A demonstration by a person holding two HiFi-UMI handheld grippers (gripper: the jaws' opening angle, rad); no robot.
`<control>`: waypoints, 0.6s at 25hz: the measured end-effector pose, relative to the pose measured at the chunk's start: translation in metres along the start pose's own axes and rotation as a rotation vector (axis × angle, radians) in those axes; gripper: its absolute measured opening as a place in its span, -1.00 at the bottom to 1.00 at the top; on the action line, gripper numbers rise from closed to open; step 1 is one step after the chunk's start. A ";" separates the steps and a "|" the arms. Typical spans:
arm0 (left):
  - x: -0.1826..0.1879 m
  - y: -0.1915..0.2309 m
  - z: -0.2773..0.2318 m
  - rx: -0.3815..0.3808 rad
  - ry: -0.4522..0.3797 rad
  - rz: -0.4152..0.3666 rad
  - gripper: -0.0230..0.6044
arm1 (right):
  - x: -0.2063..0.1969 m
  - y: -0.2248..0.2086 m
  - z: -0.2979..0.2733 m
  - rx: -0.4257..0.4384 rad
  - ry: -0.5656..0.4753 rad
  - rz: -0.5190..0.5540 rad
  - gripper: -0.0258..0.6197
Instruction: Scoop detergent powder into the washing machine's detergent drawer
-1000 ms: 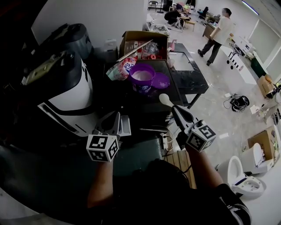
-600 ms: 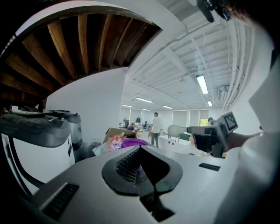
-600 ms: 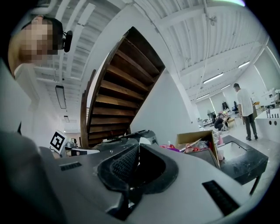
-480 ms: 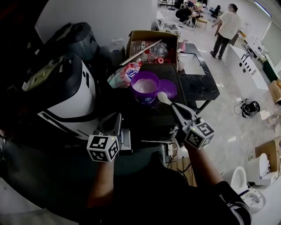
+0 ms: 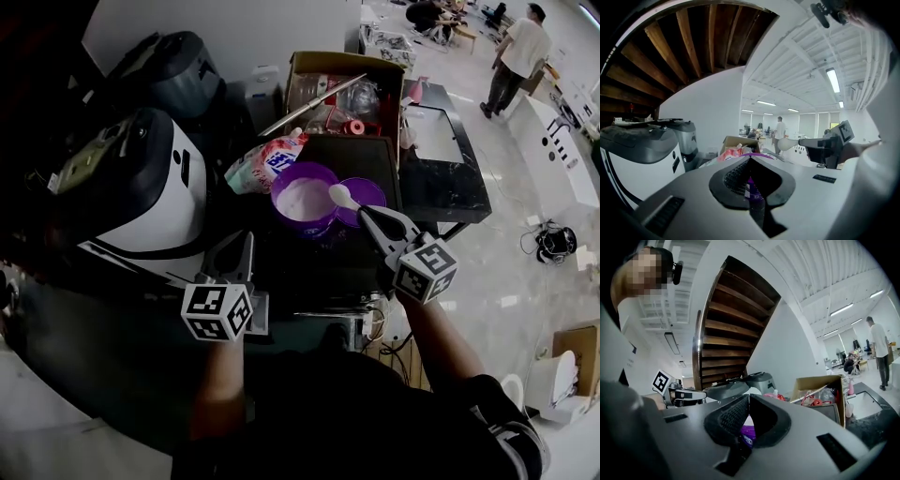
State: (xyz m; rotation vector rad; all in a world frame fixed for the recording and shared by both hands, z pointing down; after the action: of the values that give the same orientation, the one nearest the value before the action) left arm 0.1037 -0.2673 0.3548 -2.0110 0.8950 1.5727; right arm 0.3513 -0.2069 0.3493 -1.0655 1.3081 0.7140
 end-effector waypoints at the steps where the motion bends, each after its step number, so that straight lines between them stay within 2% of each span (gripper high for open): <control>1: 0.001 0.001 -0.003 0.004 0.004 0.000 -0.90 | 0.000 -0.004 -0.005 0.008 0.010 0.001 -0.86; 7: 0.004 0.014 -0.013 0.003 0.003 -0.005 -0.90 | -0.004 -0.007 -0.038 0.043 0.074 0.048 -0.86; 15: 0.002 0.037 -0.013 -0.007 -0.003 0.020 -0.90 | -0.019 -0.004 -0.086 0.084 0.246 0.174 -0.86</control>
State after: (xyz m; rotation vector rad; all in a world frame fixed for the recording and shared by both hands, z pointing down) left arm 0.0864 -0.3027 0.3580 -2.0100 0.9124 1.5905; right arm 0.3170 -0.2845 0.3746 -1.0027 1.6433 0.6650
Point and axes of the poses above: the fingertips, and each gripper's own axes: z backward along the fingers, y to its left, x out of its top, the point moved 4 cm from there along z, backward along the fingers
